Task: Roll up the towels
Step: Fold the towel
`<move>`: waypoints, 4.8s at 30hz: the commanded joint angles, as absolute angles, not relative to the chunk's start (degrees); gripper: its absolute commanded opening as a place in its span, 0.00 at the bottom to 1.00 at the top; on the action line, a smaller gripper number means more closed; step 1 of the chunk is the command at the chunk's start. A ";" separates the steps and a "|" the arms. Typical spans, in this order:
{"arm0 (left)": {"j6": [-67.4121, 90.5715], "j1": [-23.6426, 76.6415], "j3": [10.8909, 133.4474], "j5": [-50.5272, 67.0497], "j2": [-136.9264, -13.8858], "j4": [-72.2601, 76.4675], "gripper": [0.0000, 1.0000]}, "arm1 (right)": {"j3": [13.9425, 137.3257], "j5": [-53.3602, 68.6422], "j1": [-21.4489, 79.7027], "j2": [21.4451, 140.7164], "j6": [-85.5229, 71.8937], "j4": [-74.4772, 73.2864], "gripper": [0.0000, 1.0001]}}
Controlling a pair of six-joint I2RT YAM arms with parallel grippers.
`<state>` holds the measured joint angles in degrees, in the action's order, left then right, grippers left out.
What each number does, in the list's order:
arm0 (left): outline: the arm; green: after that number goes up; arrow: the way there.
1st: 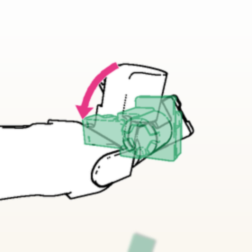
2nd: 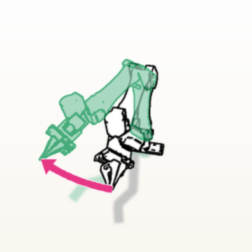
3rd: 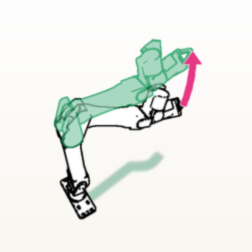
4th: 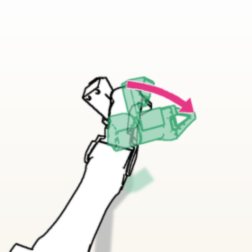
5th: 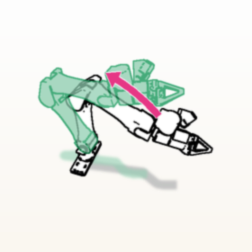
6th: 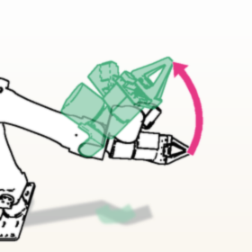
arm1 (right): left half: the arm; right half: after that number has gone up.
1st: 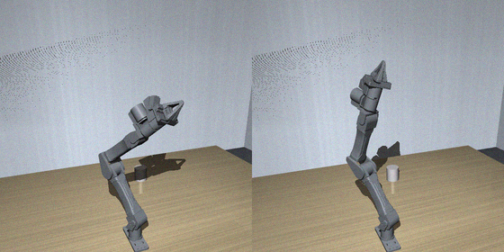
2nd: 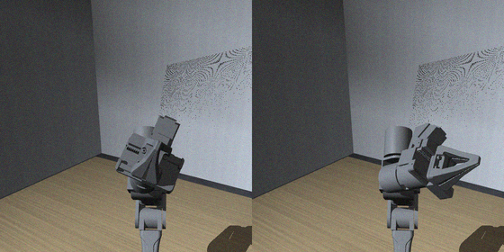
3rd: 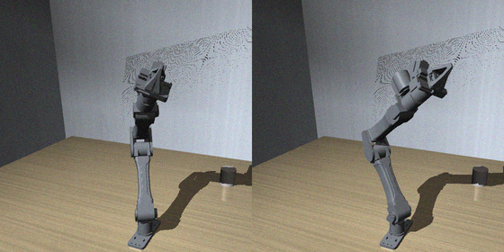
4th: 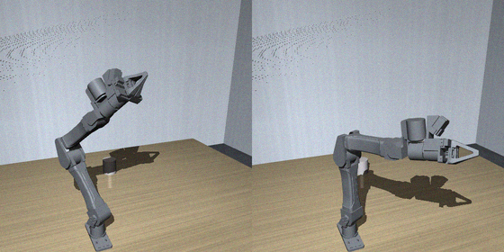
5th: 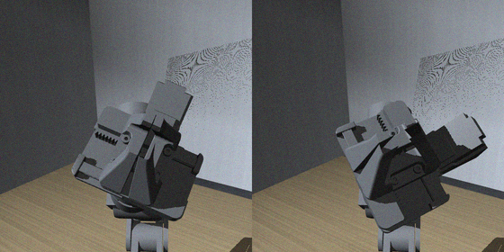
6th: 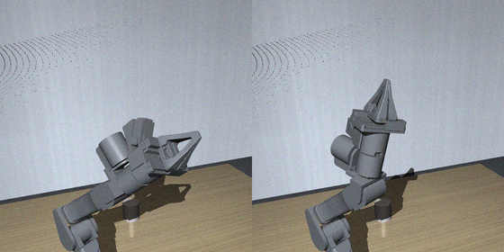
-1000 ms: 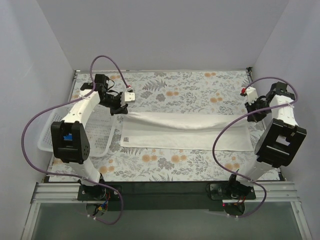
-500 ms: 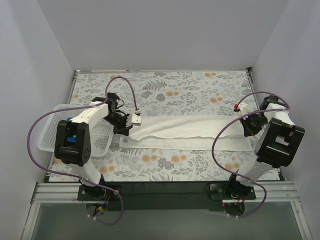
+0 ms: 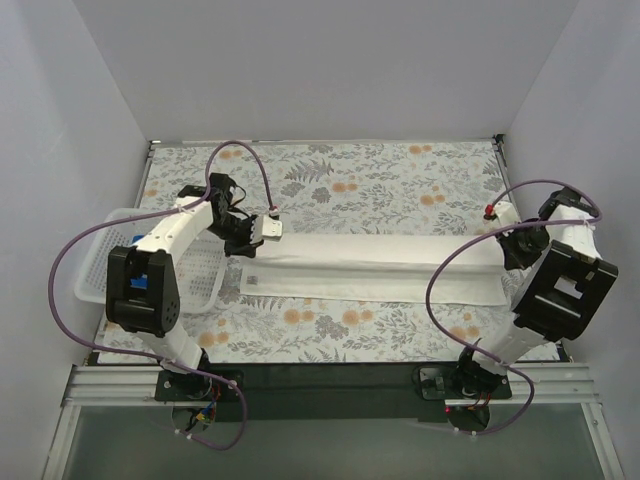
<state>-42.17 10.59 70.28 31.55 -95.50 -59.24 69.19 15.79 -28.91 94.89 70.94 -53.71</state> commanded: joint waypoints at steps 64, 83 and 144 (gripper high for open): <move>-40.61 14.59 61.96 25.75 -97.03 -61.35 0.00 | 58.09 12.31 -31.73 94.22 76.73 -52.82 0.01; -44.03 14.41 67.77 29.45 -93.69 -70.93 0.00 | 61.96 12.31 -31.82 92.72 77.52 -54.93 0.01; -8.80 20.74 72.51 17.16 -99.84 -48.18 0.20 | 72.50 20.30 -22.85 97.64 54.33 -53.27 0.24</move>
